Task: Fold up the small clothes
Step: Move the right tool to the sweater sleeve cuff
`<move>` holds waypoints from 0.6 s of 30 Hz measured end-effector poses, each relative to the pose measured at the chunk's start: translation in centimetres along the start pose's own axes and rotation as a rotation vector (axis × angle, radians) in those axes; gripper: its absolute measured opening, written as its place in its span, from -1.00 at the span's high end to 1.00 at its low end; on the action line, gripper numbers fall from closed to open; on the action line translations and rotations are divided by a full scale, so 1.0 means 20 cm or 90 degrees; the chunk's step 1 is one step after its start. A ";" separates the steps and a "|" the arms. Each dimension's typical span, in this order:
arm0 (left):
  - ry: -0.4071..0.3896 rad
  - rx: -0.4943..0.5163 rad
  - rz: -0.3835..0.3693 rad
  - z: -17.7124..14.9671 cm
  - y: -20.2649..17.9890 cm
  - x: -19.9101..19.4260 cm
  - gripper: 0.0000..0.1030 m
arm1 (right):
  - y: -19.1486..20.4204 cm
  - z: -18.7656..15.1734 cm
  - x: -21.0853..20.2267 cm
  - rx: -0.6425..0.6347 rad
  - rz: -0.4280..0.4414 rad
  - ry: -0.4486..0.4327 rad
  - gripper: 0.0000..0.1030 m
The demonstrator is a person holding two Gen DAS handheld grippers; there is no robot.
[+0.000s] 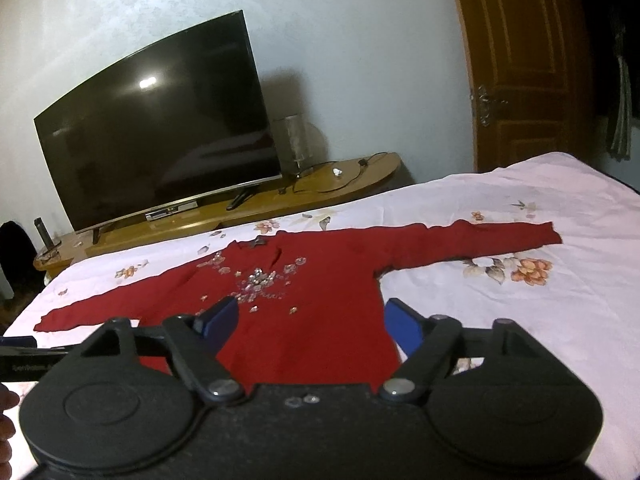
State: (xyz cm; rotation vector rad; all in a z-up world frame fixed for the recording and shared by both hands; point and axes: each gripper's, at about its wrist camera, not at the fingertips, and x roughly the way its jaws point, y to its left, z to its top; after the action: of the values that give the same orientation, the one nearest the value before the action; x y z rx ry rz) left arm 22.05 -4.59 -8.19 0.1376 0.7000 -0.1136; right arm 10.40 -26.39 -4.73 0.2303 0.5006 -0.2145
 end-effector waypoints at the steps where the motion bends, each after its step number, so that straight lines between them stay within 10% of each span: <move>1: 0.003 -0.003 0.001 0.02 -0.02 0.03 -1.00 | -0.02 0.01 0.04 0.000 0.002 0.004 -0.45; 18: 0.019 -0.006 0.042 0.26 -0.45 0.61 -1.00 | -0.54 0.16 0.73 0.037 -0.019 0.065 -0.02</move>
State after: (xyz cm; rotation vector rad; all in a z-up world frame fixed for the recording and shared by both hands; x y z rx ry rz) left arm 33.30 -14.93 -12.93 0.1533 0.7245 -0.0447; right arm 21.56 -39.66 -10.95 0.2909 0.5995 -0.2474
